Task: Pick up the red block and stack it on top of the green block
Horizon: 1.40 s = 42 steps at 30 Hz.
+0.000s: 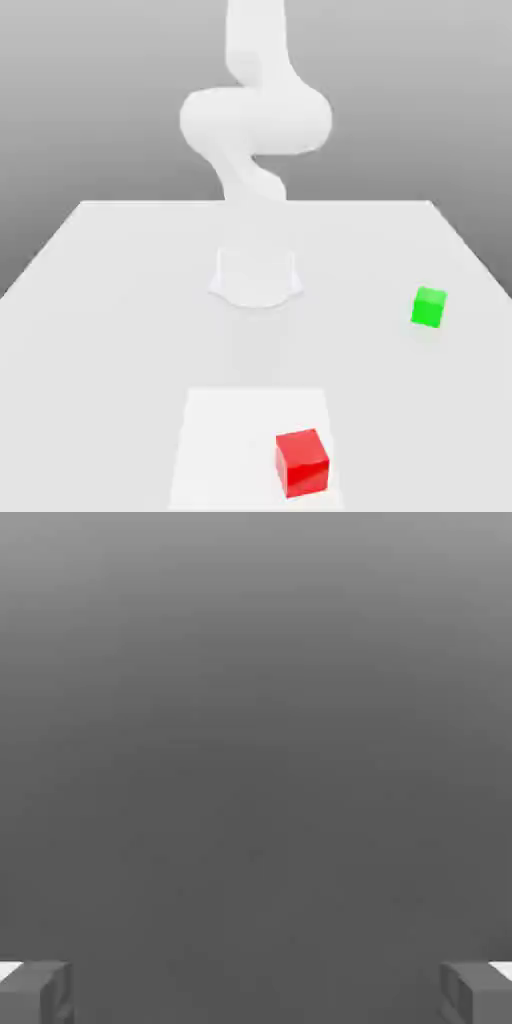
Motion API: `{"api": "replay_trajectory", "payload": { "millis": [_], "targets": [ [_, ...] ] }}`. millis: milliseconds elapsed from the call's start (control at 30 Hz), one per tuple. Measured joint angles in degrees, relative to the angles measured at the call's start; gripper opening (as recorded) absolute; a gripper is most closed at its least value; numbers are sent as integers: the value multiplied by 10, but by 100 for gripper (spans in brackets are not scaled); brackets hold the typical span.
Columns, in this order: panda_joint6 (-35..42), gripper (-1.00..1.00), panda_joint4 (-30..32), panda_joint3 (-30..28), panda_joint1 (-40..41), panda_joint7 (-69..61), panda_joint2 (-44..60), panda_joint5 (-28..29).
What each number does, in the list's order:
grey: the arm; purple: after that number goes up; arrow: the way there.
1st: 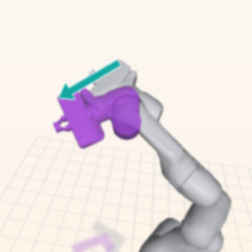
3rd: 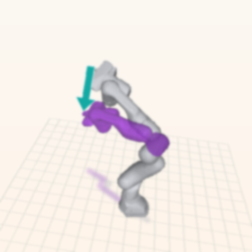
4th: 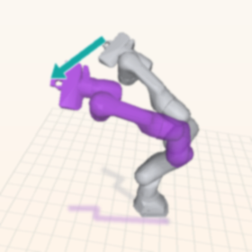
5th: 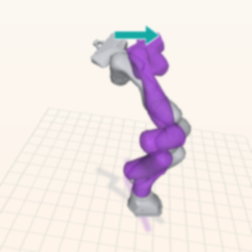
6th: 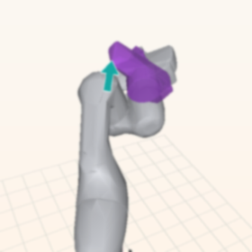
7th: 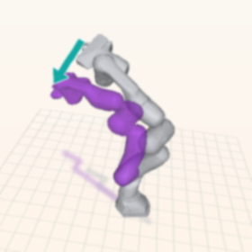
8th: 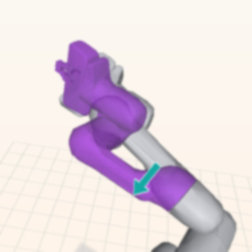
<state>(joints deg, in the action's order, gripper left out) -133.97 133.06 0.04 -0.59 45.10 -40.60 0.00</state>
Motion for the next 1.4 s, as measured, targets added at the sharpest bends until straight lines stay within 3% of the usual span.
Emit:
{"api": "replay_trajectory", "payload": {
  "millis": [767, 933, 967, 1200, 1400],
  "targets": [
    [-202, 0, 117, 19, -39, -63, 481, 6],
    [-280, 0, 110, 15, -43, -60, 585, 15],
    [-295, -100, 107, 13, -44, -58, 603, 17],
    [-298, -100, 107, 14, -44, -57, 606, 18],
    [-215, -100, 130, 34, -50, -72, 500, 1]
  ]
}}
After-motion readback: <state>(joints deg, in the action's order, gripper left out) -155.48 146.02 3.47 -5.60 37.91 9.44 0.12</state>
